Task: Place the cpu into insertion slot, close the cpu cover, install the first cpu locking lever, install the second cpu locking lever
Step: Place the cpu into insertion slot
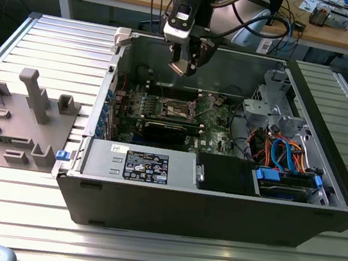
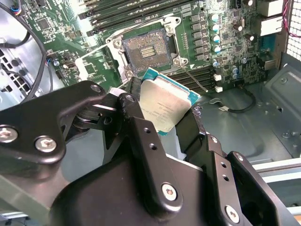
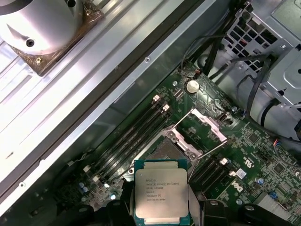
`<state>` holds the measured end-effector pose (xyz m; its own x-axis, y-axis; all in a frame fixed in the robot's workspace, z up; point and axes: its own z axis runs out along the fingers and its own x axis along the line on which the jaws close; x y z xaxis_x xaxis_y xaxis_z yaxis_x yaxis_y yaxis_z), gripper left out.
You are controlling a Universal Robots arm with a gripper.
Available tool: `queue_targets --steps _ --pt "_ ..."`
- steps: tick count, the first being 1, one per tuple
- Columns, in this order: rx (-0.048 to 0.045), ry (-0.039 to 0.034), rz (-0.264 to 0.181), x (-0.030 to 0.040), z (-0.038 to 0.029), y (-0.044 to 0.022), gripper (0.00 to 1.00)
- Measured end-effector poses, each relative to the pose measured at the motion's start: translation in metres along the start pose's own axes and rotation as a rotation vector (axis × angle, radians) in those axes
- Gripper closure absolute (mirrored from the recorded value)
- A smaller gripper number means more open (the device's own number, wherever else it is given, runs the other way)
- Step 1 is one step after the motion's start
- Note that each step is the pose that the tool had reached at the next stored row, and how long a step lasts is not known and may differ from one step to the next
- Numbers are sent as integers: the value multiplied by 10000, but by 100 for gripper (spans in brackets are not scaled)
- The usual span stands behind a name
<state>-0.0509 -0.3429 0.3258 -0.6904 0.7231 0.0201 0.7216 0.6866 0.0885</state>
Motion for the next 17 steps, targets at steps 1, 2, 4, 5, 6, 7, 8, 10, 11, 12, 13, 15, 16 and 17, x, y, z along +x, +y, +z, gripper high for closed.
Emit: queue_targets --steps 1,2,4,5,6,7,8,10,11,12,13,15,16,17 --pt "-2 -6 68 0 0 0 46" --pt "-2 -9 108 0 0 0 46" --pt "-5 -19 214 0 1 0 46" --pt "-5 -22 247 0 1 0 46" --pt "-6 -26 288 0 1 0 46" --pt "-8 -30 344 0 1 0 46" --pt "-8 -34 383 0 1 0 46" --pt "-10 -42 473 0 2 0 46" --pt "-12 -49 555 0 2 0 46" --pt "-13 -55 621 0 3 0 46" --pt "-13 -60 673 0 2 0 46" --pt "-16 -68 769 0 3 0 46" --pt "-17 -74 833 0 3 0 46" --pt "-17 -77 866 0 3 0 46"
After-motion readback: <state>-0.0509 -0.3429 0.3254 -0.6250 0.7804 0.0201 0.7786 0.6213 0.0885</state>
